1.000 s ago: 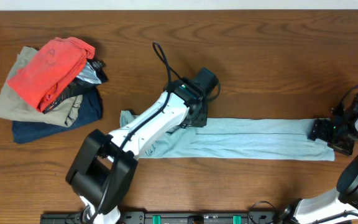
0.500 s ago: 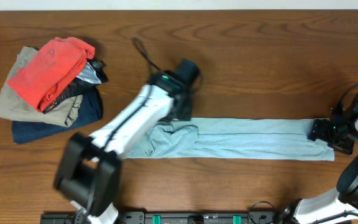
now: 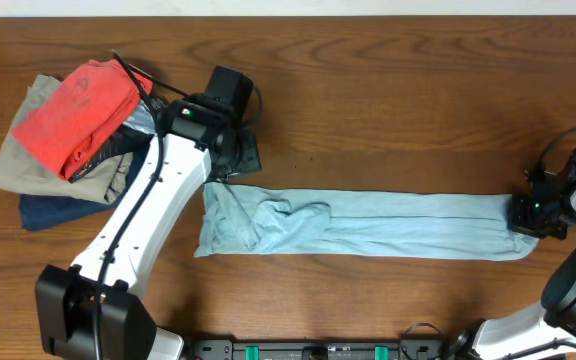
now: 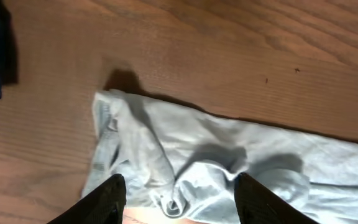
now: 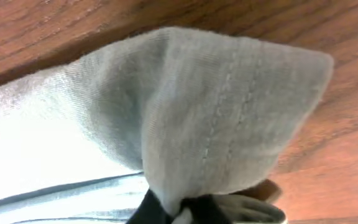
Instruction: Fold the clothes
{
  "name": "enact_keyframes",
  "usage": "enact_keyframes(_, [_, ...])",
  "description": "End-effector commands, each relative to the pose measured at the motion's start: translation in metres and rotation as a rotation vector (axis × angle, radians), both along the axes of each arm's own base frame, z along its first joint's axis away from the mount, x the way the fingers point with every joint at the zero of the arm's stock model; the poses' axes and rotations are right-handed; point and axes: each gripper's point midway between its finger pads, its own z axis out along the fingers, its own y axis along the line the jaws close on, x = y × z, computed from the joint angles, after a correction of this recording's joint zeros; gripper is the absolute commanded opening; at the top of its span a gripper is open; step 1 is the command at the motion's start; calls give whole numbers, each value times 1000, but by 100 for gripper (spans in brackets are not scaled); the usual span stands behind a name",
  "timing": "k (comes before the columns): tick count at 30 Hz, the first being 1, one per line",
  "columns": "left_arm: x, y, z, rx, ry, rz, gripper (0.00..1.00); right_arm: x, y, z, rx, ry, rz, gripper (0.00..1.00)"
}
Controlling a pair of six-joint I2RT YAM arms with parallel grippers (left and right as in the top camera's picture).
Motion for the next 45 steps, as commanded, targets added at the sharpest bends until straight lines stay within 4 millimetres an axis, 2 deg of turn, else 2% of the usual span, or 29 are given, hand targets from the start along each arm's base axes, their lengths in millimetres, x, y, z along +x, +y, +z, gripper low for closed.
enact_keyframes(1, [3,12,2,15,2,24,58,-11,-8,-8,-24,39,-39,1])
enact_keyframes(3, [2,19,1,19,14,42,58,-6,-11,-3,-30,28,-57,1])
enact_keyframes(7, [0,35,0,25,39,86,58,8,-18,18,-30,10,-110,1])
enact_keyframes(10, [0,41,0,26,43,105,58,17,-11,35,13,3,-123,1])
enact_keyframes(15, [1,43,0,26,42,109,58,25,18,54,93,25,-69,1])
enact_keyframes(19, [-1,43,0,27,48,109,58,24,44,61,104,67,5,1])
enact_keyframes(33, [-2,43,0,29,53,109,59,12,138,66,92,225,192,1])
enact_keyframes(45, [-2,43,0,29,53,109,59,7,199,67,83,249,250,1])
